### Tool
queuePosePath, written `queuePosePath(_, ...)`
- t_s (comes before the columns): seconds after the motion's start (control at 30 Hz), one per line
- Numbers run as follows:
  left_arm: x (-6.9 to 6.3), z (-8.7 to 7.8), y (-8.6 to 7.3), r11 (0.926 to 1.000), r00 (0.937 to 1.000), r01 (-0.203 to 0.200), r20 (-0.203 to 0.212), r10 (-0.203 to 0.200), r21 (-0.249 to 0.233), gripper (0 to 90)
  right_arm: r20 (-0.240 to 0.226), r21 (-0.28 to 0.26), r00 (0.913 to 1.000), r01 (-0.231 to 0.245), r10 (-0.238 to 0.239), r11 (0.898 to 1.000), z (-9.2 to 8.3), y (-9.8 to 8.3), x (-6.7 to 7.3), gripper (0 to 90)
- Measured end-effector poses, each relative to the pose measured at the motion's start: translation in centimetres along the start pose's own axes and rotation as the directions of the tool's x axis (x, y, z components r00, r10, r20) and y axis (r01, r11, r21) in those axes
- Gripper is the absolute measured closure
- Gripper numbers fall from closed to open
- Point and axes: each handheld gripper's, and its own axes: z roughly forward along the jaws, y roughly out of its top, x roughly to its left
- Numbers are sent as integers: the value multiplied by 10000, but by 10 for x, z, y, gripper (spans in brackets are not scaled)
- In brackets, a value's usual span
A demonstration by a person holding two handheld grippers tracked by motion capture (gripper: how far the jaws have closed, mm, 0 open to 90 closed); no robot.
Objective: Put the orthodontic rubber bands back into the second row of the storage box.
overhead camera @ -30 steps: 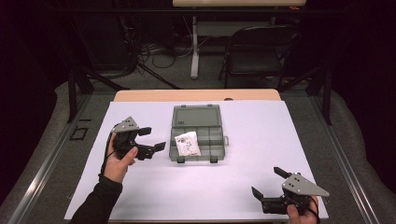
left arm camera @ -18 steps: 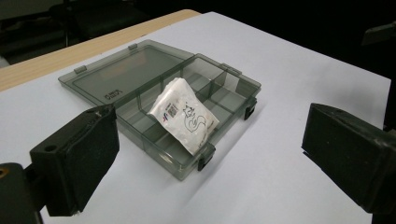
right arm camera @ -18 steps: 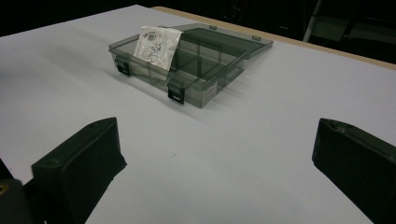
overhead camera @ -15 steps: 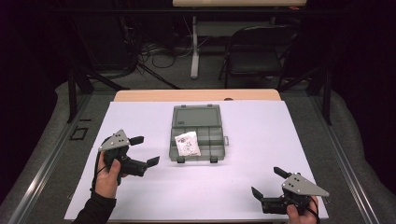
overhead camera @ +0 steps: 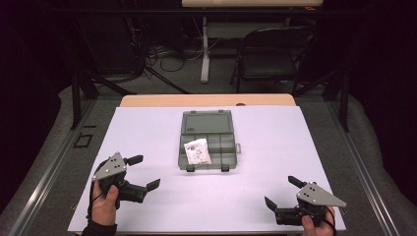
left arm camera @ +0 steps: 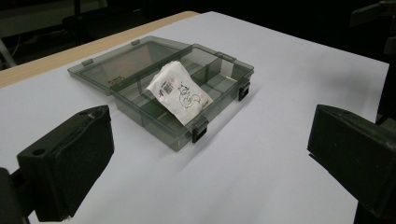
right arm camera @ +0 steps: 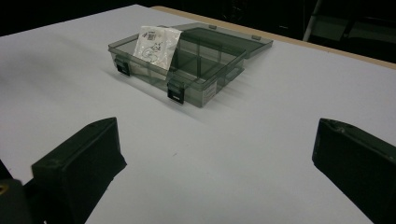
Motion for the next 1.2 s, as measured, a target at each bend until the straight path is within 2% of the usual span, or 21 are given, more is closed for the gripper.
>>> queuePosePath(0.1, -1, -3, -5, 9998, 10000, 46, -45, -47, -210, 4, 0, 9, 10000, 9, -9, 10000, 0, 0, 1, 10)
queuePosePath(0.5, 1, -10, -21, 9986, 9992, 296, -263, -308, -432, 4, 9, 49, 10000, 17, -17, 10000, 1, -1, 0, 10)
queuePosePath(0.87, 1, -12, -27, 9988, 9990, 68, -441, -90, -486, 4, -12, 219, 10000, 4, -4, 9998, 2, -2, -1, 10)
queuePosePath(1.2, 3, -14, -29, 9982, 9983, 119, -569, -153, -584, 4, -38, 252, 10000, 33, -32, 9997, 3, -3, -2, 10)
